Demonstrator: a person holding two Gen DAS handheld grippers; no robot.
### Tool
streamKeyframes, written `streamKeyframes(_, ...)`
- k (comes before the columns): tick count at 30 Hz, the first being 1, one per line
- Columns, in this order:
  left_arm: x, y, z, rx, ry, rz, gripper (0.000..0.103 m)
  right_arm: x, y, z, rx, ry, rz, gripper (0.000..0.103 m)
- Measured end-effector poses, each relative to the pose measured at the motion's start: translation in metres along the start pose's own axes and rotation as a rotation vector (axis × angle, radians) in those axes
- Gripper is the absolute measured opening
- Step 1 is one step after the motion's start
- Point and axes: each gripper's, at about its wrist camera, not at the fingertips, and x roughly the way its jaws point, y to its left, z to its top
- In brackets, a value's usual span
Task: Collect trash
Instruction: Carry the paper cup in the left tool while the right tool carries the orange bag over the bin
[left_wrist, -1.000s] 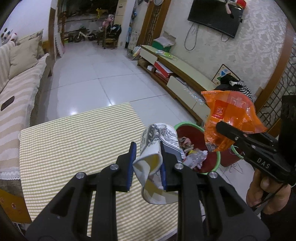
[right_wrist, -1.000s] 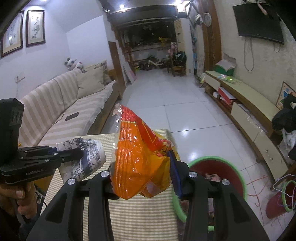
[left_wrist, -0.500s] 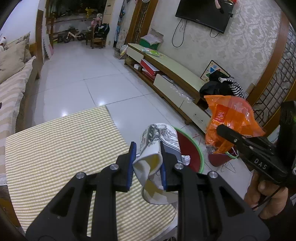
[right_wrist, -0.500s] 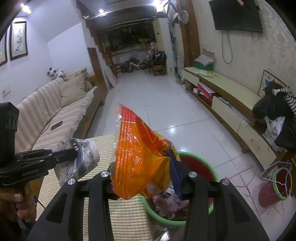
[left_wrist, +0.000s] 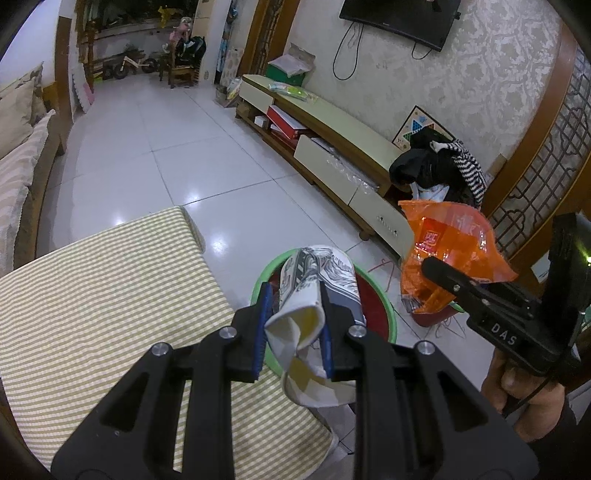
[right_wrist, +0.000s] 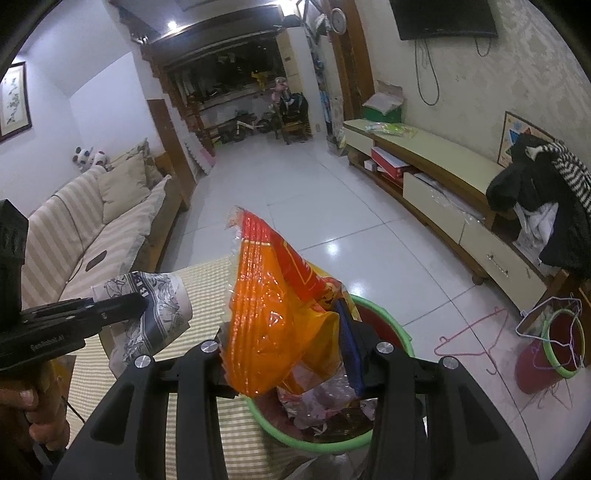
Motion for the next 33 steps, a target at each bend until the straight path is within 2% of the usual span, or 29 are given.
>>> streamKeyframes(12,0.046,-0.021,0.006,0.026,0.062,-0.038,0.022,0.028,-0.043,-0.007,0.061,0.045,-0.038,0.040)
streamKeyframes(33,0.102,-0.039,0.007,0.047,0.138,-0.006,0.023,0.081,-0.064,-0.019,0.076,0.121,-0.036,0.040)
